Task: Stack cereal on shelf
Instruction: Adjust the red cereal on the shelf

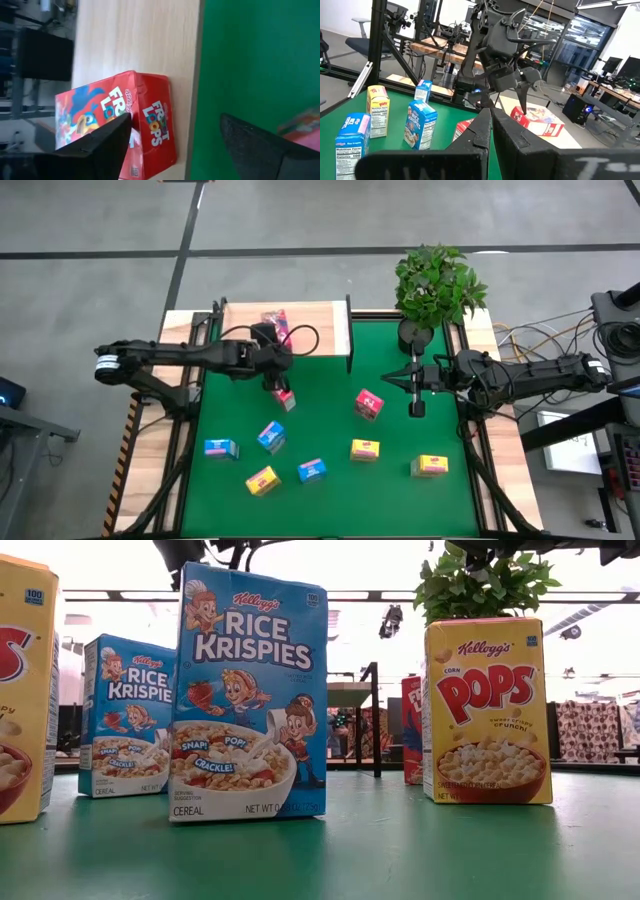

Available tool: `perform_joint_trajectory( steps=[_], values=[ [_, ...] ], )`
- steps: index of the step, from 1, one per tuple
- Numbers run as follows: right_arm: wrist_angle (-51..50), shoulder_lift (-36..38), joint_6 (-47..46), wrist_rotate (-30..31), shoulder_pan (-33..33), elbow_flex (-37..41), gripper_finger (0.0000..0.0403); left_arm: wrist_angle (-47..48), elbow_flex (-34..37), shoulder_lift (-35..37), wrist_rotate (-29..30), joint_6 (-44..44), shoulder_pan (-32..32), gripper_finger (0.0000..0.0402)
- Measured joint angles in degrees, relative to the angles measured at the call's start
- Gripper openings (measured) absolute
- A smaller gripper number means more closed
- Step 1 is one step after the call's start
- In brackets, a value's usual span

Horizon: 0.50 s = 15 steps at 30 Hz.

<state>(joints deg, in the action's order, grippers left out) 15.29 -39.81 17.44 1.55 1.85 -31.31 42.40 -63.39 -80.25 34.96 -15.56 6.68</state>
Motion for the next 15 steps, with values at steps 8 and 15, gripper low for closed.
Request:
perform_joint_trajectory(
  steps=[8,15],
  values=[
    [0.06,0.00,0.08,-0.01,0.00,0.00,0.0009,-0.76,0.21,0.07,-2.07,0.26,-0.12,0.0273],
    [0.06,0.00,0.10,-0.01,0.02,0.00,0.0009,0.91,-4.05,0.09,-6.57,1.23,-1.50,0.0260]
  ],
)
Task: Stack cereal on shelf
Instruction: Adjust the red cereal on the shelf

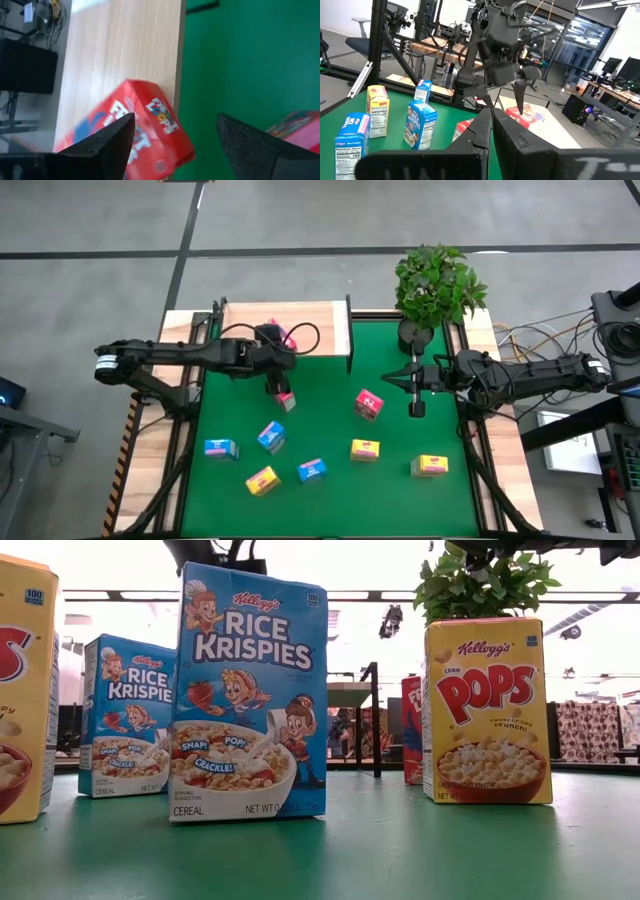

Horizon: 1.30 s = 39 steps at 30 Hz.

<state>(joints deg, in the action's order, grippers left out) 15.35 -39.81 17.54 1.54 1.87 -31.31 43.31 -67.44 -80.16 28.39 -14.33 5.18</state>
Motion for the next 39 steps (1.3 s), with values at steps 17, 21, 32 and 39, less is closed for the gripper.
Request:
perform_joint_trajectory(
  steps=[17,21,32,39],
  values=[
    [-0.02,0.00,0.02,0.00,-0.02,0.00,0.0009,0.83,0.51,-0.76,1.90,-1.63,-2.43,0.0293],
    [-0.01,0.00,0.06,0.01,-0.02,0.00,0.0009,1.02,1.77,-0.76,8.48,-2.14,-3.04,0.0296],
    [-0.01,0.00,0.23,0.01,-0.02,0.00,0.0009,1.09,4.18,-0.76,9.02,-3.56,-3.29,0.0293],
    [0.00,0.00,0.24,0.00,-0.02,0.00,0.0009,-1.29,5.79,-0.68,9.68,-3.67,-3.28,0.0292]
  ],
)
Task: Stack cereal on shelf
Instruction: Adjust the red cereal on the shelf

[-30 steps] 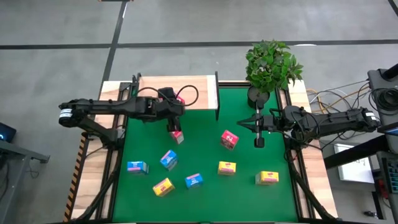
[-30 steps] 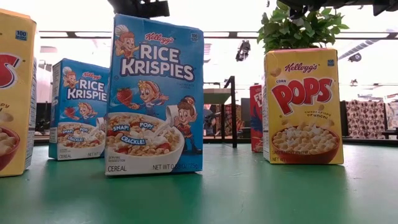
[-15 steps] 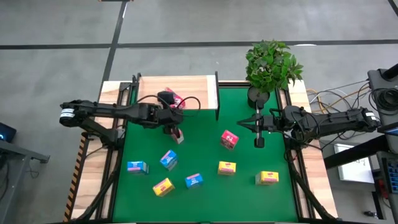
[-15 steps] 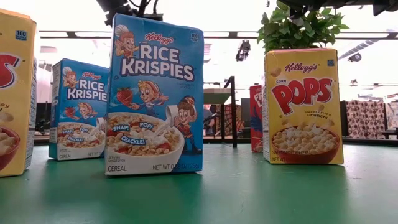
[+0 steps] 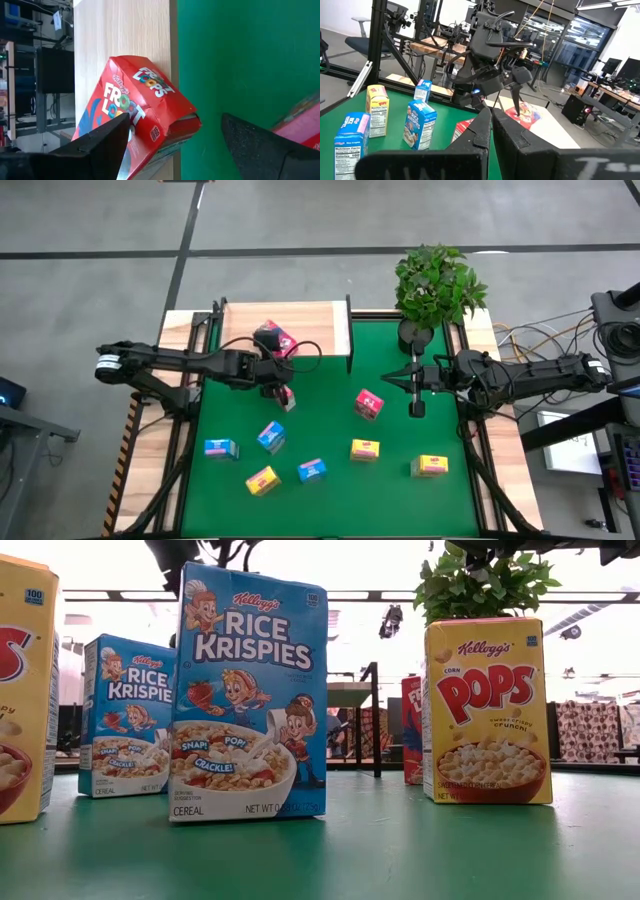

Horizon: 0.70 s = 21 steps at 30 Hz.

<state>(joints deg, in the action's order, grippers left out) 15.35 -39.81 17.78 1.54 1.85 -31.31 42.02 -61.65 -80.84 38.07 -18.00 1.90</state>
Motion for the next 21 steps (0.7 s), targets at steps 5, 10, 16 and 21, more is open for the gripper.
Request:
perform_joint_trajectory(
  steps=[5,10,16,21],
  values=[
    [0.02,0.00,0.22,0.00,0.01,0.00,0.0009,-0.07,0.41,0.00,1.60,-0.20,0.02,0.0291],
    [0.02,0.00,0.22,0.00,0.00,0.00,0.0009,-0.30,0.66,0.00,1.90,0.10,0.02,0.0276],
    [0.02,0.00,0.22,0.02,0.00,0.00,0.0009,-0.79,0.66,0.00,2.55,0.44,0.02,0.0233],
    [0.06,0.00,0.22,0.00,0.00,0.00,0.0009,-2.34,0.72,0.04,1.84,0.52,-0.46,0.0193]
  ],
)
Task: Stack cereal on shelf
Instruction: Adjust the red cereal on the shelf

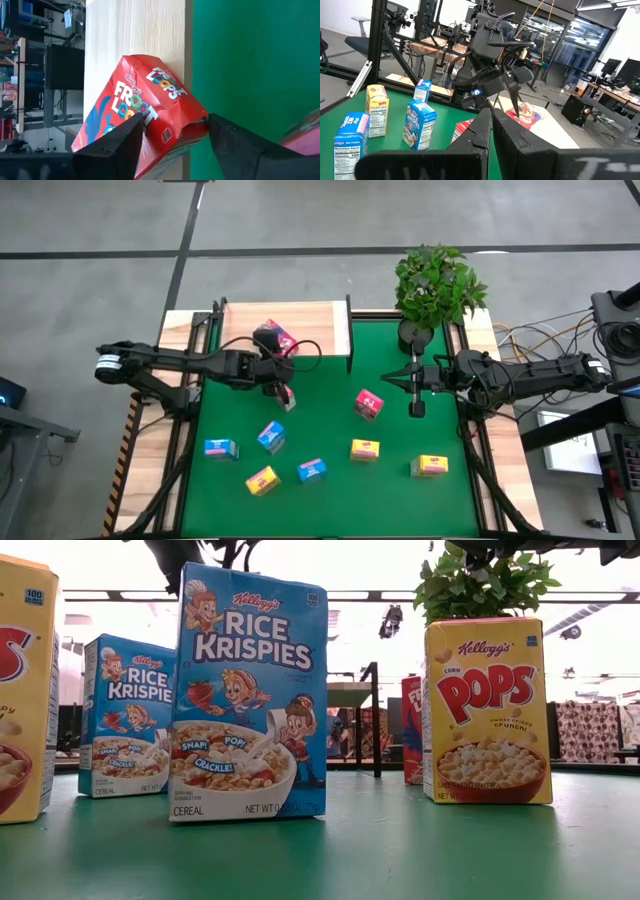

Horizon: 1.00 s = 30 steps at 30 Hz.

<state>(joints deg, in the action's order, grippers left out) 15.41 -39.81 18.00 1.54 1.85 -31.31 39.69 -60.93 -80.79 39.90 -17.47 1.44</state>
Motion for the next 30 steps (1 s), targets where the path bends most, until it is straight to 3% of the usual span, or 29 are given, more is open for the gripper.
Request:
perform_joint_trajectory(
  steps=[8,12,21,30],
  values=[
    [0.03,0.00,0.00,0.00,0.00,0.00,0.0009,-1.77,-2.01,0.00,-2.81,-0.52,-1.30,0.0183],
    [0.05,0.00,0.00,0.02,0.01,0.00,0.0009,-1.76,-3.57,0.00,-2.71,-0.93,-1.32,0.0211],
    [0.01,0.00,0.02,0.02,0.02,0.00,0.0009,1.50,-4.21,-0.15,-1.63,-2.71,-3.71,0.0318],
    [0.03,0.00,0.24,0.02,0.02,0.00,0.0009,-0.05,-1.06,-2.62,7.33,-2.92,-5.17,0.0336]
  ],
)
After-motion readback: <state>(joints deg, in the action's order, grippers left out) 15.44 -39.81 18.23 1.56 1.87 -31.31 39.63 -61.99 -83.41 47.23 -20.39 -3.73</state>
